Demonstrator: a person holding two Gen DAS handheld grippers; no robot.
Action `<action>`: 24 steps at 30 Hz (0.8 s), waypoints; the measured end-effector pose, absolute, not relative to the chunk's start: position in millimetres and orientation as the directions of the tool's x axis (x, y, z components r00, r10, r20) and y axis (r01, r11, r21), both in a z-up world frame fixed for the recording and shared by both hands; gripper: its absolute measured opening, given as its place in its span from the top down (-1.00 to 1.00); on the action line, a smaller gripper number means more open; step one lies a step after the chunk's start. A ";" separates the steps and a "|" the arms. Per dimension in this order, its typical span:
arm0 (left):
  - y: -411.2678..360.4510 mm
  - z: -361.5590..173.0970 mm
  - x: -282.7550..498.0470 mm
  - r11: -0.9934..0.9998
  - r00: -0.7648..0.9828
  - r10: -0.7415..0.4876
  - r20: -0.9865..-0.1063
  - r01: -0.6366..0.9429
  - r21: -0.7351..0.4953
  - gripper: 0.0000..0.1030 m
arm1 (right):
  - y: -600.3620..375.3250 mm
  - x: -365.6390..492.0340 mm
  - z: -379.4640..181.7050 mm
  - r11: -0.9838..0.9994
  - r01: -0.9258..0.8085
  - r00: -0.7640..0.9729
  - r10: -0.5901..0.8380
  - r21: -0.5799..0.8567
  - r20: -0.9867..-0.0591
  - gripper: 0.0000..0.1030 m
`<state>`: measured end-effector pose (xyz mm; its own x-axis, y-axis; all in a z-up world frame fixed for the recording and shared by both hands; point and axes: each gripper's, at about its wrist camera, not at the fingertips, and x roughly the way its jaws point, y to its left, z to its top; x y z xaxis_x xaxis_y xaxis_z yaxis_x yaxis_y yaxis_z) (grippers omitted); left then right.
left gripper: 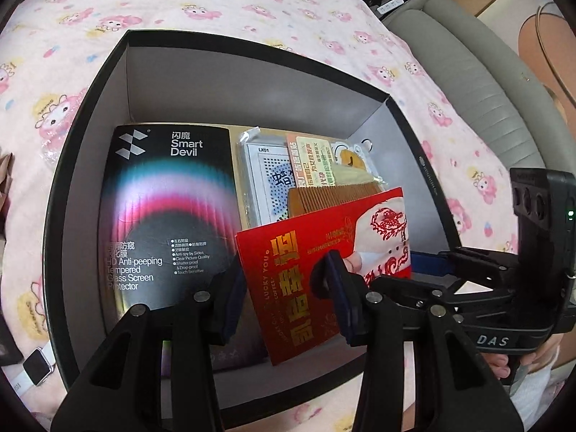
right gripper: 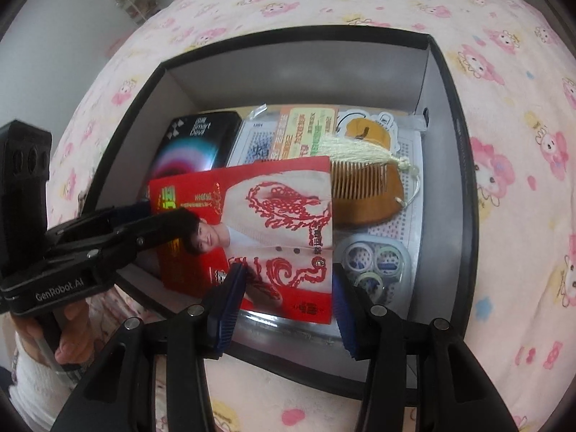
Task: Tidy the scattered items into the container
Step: 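Lower the red envelope into the box beside the Smart Devil box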
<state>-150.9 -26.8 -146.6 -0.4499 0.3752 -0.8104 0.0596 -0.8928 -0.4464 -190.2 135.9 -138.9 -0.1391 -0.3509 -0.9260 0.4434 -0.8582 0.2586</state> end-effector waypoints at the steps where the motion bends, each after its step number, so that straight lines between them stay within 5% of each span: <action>1: -26.0 -146.5 -151.0 -0.895 -0.450 0.371 -0.812 0.058 -0.442 0.17 | 136.1 -189.6 -138.5 -0.859 0.444 -0.141 -0.348 0.256 -0.927 0.15; 13: -10.7 -155.0 -152.6 -0.946 -0.404 0.281 -0.871 0.036 -0.322 -0.01 | 131.4 -186.9 -133.1 -0.863 0.468 -0.166 -0.299 0.192 -0.940 0.13; 20: -10.2 -153.5 -150.4 -0.963 -0.417 0.225 -0.881 0.043 -0.266 0.03 | 125.2 -175.4 -115.5 -0.855 0.516 -0.326 -0.148 -0.045 -0.934 0.12; 24: -19.4 -143.8 -146.1 -0.956 -0.468 0.225 -0.855 0.063 -0.286 0.03 | 131.6 -182.0 -111.0 -0.870 0.492 -0.355 -0.187 -0.013 -0.916 0.12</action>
<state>-146.1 -19.4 -143.8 -0.4682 0.2247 -0.8546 0.0630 -0.9562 -0.2859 -182.0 131.6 -111.0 -0.3545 -0.1868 -0.9162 0.4922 -0.8704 -0.0130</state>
